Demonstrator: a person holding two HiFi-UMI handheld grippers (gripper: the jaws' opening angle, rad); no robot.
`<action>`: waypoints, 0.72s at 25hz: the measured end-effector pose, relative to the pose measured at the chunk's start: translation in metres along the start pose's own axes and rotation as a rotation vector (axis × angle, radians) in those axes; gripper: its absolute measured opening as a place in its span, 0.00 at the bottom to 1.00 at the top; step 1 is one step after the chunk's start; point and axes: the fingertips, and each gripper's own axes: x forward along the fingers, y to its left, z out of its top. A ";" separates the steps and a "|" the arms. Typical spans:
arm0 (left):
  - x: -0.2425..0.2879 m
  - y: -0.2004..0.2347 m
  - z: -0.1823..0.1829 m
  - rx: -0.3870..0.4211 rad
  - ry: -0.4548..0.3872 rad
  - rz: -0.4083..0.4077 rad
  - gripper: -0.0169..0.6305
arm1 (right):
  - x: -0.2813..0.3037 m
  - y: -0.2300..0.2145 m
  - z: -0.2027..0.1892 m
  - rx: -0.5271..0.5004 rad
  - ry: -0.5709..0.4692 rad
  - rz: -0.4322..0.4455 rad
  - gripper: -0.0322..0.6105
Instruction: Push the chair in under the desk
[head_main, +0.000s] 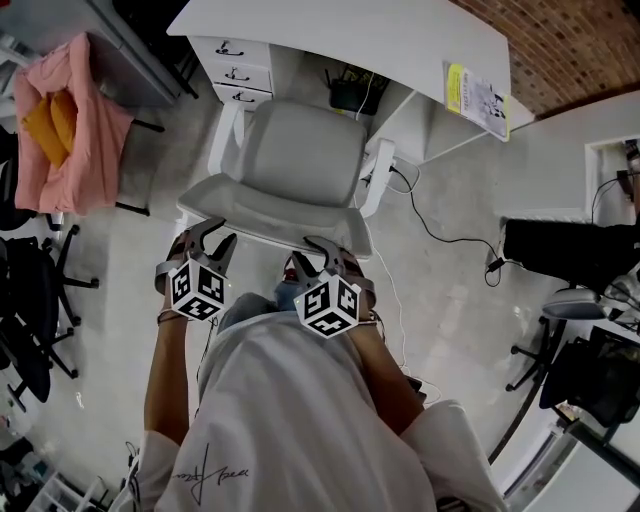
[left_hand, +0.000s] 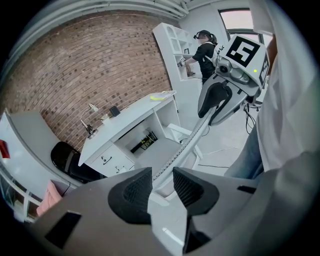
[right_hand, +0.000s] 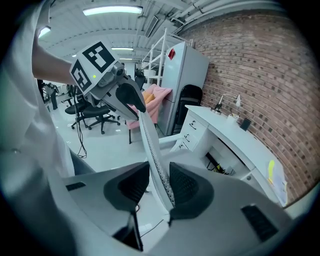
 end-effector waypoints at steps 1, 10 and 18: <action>0.003 0.002 0.003 0.001 -0.002 0.005 0.23 | 0.001 -0.004 0.000 -0.004 -0.003 -0.008 0.27; 0.023 0.013 0.028 0.016 -0.038 0.008 0.22 | 0.004 -0.038 -0.006 -0.048 -0.024 -0.088 0.27; 0.033 0.015 0.043 0.057 -0.082 -0.049 0.22 | 0.003 -0.057 -0.011 -0.045 -0.007 -0.088 0.29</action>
